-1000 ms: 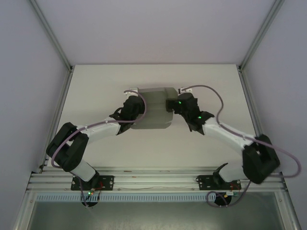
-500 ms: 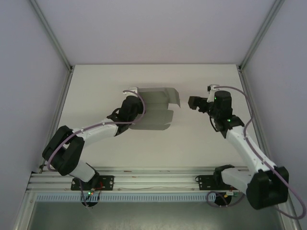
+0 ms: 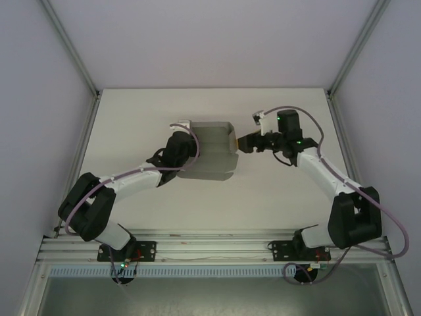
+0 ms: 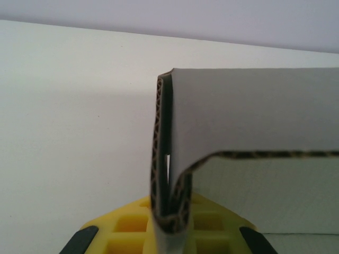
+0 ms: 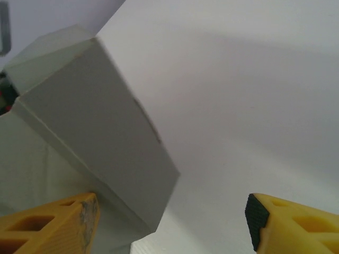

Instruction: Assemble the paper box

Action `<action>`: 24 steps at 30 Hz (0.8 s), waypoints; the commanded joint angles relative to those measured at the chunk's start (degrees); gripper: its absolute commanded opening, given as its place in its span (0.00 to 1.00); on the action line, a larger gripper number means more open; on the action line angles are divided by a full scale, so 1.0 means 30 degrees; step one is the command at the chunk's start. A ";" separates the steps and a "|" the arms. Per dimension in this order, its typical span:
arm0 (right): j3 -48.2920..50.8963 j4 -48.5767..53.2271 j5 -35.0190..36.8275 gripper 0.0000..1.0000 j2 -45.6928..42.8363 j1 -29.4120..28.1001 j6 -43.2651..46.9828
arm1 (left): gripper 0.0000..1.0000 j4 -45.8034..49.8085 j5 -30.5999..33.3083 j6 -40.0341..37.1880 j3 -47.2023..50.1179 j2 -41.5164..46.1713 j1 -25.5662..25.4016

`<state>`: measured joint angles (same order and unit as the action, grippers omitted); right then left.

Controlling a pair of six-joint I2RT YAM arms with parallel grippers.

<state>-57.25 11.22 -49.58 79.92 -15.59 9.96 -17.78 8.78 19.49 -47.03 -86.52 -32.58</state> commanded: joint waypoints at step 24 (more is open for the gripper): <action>-0.3545 -0.2607 1.4001 0.31 0.4263 -0.5356 -0.2961 | 0.00 0.0414 0.0189 -0.0212 -0.0794 -0.0187 -0.0156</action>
<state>-65.28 5.74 -16.05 91.22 -31.14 2.44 -16.84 10.63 19.20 -47.53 -87.46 -31.88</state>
